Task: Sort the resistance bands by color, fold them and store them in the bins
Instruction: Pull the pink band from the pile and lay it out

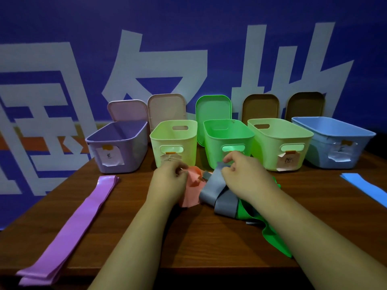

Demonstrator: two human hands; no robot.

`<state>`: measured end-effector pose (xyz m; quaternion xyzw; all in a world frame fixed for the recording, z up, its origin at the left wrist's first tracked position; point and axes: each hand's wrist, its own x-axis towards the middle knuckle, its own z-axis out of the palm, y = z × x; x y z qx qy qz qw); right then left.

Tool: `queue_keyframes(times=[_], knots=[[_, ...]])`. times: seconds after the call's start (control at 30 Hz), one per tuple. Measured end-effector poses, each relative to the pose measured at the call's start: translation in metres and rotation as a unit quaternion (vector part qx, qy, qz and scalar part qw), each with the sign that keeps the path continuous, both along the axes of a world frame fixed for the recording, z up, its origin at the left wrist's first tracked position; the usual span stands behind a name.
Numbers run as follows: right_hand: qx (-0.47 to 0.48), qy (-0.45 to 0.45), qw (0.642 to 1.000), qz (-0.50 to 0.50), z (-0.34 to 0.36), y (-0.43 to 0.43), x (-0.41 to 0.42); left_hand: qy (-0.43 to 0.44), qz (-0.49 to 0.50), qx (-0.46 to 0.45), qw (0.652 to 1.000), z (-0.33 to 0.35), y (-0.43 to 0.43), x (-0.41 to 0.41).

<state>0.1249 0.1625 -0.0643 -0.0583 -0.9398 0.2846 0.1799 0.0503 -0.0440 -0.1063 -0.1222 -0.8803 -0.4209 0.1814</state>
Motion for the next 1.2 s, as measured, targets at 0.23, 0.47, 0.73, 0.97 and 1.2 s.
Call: queue_keyframes(times=[0.23, 0.47, 0.73, 0.97, 1.2], knots=[[0.035, 0.014, 0.995, 0.095, 0.008, -0.02, 0.008, 0.031, -0.047, 0.192, 0.98, 0.018, 0.002, 0.011], [0.001, 0.018, 0.993, 0.118, 0.019, -0.023, -0.003, 0.066, -0.116, 0.254, 0.958, 0.065, 0.006, 0.017], [-0.066, 0.087, 0.985, 0.131, 0.044, -0.026, -0.012, 0.081, -0.163, 0.259, 0.949, 0.12, 0.013, 0.025], [-0.128, 0.125, 0.977, 0.116, 0.062, -0.025, -0.013, 0.05, -0.154, 0.331, 0.93, 0.141, 0.017, 0.026], [-0.207, 0.109, 0.966, 0.111, 0.058, -0.022, -0.015, -0.009, -0.155, 0.385, 0.91, 0.124, 0.016, 0.018]])
